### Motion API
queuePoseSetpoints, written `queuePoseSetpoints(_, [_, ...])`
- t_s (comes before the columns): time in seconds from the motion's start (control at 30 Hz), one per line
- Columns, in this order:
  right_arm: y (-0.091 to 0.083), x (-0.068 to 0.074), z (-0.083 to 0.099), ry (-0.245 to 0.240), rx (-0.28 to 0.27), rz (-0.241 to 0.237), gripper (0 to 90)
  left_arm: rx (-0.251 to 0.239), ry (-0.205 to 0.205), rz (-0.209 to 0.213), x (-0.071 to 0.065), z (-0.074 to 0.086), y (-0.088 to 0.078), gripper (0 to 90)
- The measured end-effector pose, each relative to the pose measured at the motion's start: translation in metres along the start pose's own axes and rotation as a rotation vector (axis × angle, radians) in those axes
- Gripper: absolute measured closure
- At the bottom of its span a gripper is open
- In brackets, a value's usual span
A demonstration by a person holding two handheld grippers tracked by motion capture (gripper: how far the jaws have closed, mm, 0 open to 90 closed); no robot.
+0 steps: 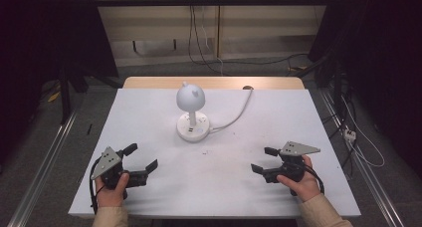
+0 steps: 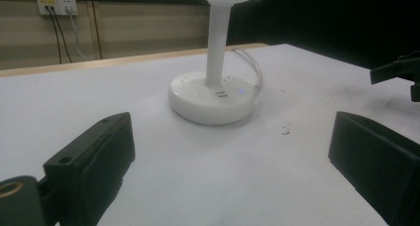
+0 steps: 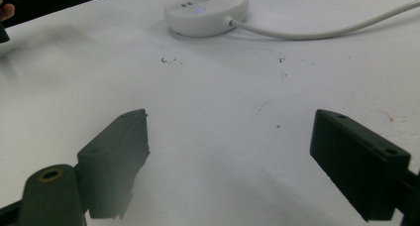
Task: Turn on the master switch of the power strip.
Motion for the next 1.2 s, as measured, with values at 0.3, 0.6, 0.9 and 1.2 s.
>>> queuePoseSetpoints(0.3, [-0.007, -0.001, 0.002, 0.001, -0.006, 0.006, 15.1, 0.0, -0.001, -0.001, 0.0, 0.0, 0.0, 3.8])
queuePoseSetpoints(0.6, [-0.015, -0.004, 0.006, 0.004, -0.007, 0.017, 14.6, -0.001, -0.003, 0.0, 0.0, 0.0, 0.0, 3.8])
queuePoseSetpoints(0.9, [-0.022, -0.006, 0.009, 0.005, -0.011, 0.025, 14.6, 0.0, -0.004, 0.0, 0.0, 0.001, 0.001, 3.8])
queuePoseSetpoints(1.2, [-0.026, -0.007, 0.012, 0.007, -0.007, 0.029, 14.7, 0.007, 0.001, -0.002, 0.0, 0.001, 0.001, 3.8])
Point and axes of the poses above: each handheld gripper's, and its own axes: y roughly forward along the jaws, z roughly out of its underside, x roughly to its left, the point moved 3 cm from there along y, roughly forward along the jaws, and after that the axes turned 3 degrees about -y, right-handed, at the moved point
